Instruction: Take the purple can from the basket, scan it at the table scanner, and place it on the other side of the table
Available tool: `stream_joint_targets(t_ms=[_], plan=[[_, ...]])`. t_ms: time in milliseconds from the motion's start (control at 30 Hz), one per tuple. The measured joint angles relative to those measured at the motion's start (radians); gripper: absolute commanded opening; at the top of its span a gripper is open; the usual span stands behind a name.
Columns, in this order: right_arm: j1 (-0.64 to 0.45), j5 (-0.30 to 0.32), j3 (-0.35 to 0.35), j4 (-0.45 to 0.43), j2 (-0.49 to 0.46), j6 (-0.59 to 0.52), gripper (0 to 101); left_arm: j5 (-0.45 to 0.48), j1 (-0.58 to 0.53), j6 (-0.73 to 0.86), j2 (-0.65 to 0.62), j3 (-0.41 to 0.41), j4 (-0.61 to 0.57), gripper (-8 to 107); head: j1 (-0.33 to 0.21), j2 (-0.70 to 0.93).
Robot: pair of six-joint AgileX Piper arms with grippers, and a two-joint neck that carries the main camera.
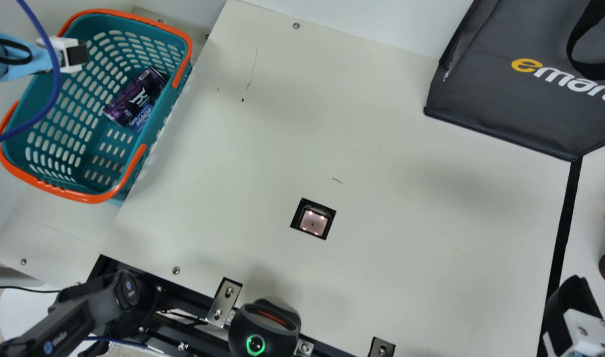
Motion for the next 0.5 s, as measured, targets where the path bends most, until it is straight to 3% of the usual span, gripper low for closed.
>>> stream_joint_targets(t_ms=[500], plan=[[0.0,-0.001,0.0,0.0,0.0,0.0,95,-0.123,-0.04,0.054,0.243,-0.004,0.063,90,0.0,0.0]])
